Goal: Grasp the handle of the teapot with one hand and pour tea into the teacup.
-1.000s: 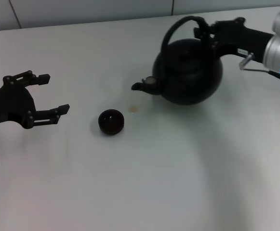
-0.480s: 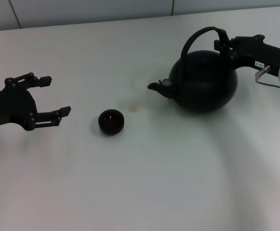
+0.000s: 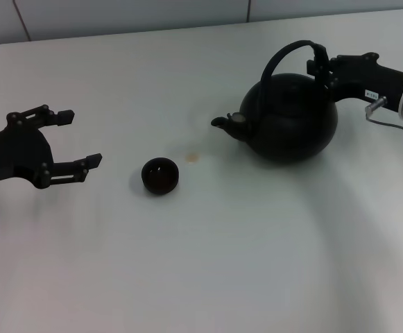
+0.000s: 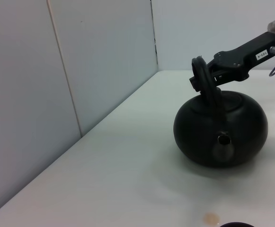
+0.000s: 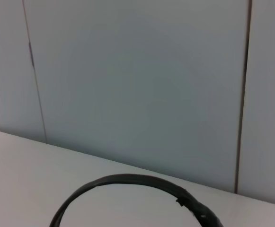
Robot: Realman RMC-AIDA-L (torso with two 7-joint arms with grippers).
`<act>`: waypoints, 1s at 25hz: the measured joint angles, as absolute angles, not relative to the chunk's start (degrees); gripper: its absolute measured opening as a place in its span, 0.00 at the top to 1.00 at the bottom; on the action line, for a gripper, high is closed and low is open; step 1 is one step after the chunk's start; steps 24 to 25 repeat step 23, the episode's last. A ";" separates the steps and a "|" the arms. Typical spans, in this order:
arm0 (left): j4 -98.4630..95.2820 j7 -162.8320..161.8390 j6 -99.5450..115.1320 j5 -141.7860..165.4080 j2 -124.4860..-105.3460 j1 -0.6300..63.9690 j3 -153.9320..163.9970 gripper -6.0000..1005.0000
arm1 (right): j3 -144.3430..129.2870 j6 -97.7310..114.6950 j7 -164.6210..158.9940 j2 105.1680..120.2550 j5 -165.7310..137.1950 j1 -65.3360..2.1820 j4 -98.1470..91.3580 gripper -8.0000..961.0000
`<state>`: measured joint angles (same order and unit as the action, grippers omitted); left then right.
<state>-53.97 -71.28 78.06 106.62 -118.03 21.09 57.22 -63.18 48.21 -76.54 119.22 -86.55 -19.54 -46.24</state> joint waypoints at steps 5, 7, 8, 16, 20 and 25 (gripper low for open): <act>-54.00 -71.21 78.05 106.62 -118.03 21.09 57.22 0.13 | -62.49 47.65 -77.08 119.17 -86.26 -19.72 -46.52 0.89; -54.08 -71.19 78.05 106.61 -118.03 21.09 57.22 0.13 | -62.47 47.62 -77.14 119.17 -86.13 -19.96 -46.57 0.88; -54.09 -71.19 78.05 106.61 -118.03 21.09 57.21 0.13 | -62.47 47.59 -77.14 119.17 -86.10 -20.08 -46.56 0.88; -54.20 -71.19 78.05 106.61 -118.03 21.10 57.21 0.13 | -62.48 47.08 -76.75 119.17 -86.05 -20.47 -46.61 0.68; -54.23 -71.19 78.05 106.61 -118.03 21.29 57.22 0.13 | -62.49 47.09 -76.73 119.18 -86.05 -20.48 -46.70 0.68; -54.23 -71.19 78.05 106.61 -118.03 21.37 57.21 0.13 | -62.49 47.44 -76.72 119.19 -86.05 -20.35 -46.95 0.68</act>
